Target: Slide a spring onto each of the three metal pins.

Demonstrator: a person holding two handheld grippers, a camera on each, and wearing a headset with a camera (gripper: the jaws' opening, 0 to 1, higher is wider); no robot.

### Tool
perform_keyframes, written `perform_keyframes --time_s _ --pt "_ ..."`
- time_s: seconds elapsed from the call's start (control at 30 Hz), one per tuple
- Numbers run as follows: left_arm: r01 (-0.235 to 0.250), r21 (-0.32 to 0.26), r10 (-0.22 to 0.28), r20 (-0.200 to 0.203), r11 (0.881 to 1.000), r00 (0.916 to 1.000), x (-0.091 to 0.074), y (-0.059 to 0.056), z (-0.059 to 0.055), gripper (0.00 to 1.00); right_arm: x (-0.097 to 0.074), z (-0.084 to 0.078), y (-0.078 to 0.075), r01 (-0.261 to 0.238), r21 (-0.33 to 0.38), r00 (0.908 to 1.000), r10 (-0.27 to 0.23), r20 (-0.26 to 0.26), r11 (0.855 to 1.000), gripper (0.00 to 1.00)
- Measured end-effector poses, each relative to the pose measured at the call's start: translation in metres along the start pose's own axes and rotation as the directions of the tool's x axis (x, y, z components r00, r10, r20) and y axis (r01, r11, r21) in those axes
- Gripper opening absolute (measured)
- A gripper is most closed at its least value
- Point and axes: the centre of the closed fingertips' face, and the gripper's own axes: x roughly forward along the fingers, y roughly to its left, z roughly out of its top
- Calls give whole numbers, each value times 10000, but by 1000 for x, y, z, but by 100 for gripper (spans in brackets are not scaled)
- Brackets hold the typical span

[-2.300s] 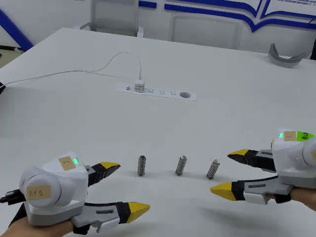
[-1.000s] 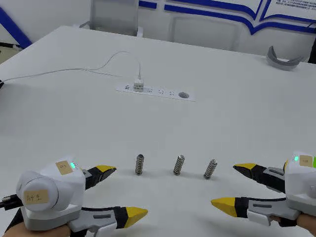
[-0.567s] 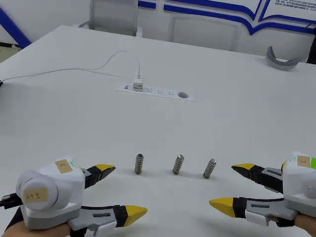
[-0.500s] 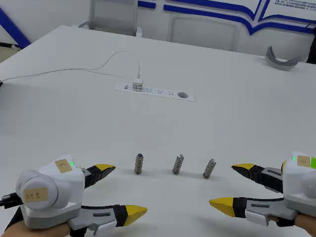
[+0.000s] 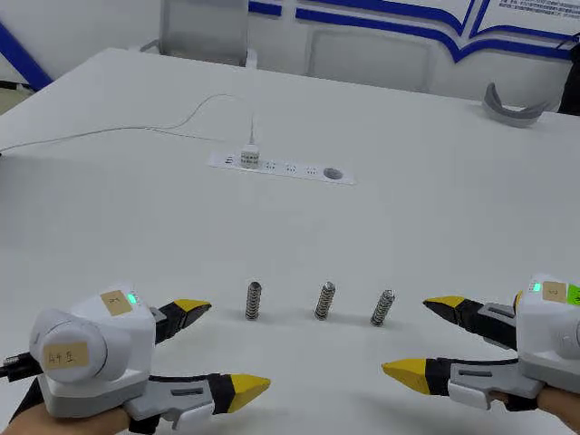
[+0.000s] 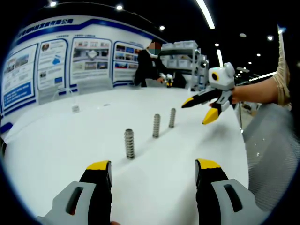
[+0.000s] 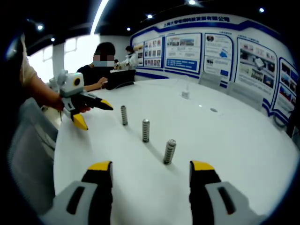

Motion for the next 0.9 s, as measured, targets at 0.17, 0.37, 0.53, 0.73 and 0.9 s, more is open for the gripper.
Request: perform_keyframes --time_s 0.17,0.37,0.53,0.73,0.9 --pt "-5 -11 5 -3 10000 10000 0 0 0 74 0 -1 0 1 19 10000 -1 -23 10000 68" --pt "-20 -16 20 15 10000 10000 0 1 0 74 1 -1 1 -10 25 10000 10 -40 10000 68" --pt "-24 1 24 18 10000 10000 0 1 2 74 1 -1 0 2 52 10000 -2 -41 10000 68" --pt "-9 -5 9 -8 10000 10000 0 0 1 74 1 -3 0 -15 72 10000 16 -79 10000 68" --pt "4 -40 -4 -17 10000 10000 0 -1 -1 73 2 -3 0 -16 102 10000 17 -87 9999 68"
